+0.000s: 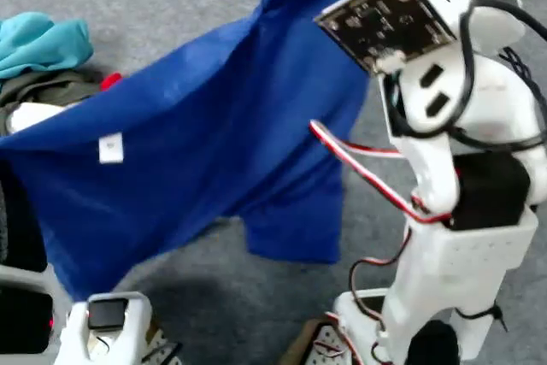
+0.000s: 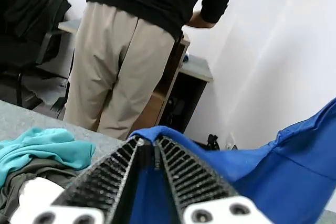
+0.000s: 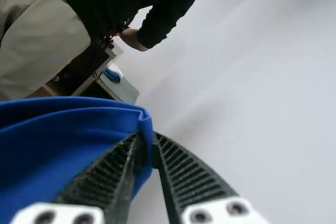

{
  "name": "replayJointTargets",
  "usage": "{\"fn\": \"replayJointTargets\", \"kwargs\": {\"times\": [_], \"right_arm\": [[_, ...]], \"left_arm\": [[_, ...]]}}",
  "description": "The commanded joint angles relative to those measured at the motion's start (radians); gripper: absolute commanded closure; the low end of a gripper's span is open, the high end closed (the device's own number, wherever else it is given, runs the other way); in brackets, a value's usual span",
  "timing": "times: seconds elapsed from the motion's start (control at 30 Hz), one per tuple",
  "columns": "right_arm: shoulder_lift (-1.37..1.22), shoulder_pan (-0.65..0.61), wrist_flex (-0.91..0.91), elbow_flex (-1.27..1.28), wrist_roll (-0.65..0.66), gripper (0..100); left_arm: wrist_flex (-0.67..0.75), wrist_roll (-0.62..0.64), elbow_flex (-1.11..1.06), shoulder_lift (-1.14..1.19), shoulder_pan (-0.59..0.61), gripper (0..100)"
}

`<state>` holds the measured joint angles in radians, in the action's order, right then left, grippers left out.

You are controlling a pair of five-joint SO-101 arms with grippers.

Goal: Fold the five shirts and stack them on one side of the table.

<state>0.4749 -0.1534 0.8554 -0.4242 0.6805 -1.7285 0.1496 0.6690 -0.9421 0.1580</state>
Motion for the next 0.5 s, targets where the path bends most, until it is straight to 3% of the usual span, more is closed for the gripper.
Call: {"fn": "replayJointTargets", "kwargs": {"times": [0.0, 0.3, 0.47], "right_arm": [[0.084, 0.016, -0.005, -0.002, 0.008, 99.6], [0.274, 0.018, -0.005, -0.018, 0.063, 99.5], [0.394, 0.018, -0.003, -0.027, 0.054, 99.6]], "left_arm": [[0.011, 0.008, -0.015, 0.004, -0.003, 98], [0.012, 0.008, 0.005, 0.002, -0.008, 98], [-0.011, 0.003, 0.157, 0.002, 0.0, 98]]}}
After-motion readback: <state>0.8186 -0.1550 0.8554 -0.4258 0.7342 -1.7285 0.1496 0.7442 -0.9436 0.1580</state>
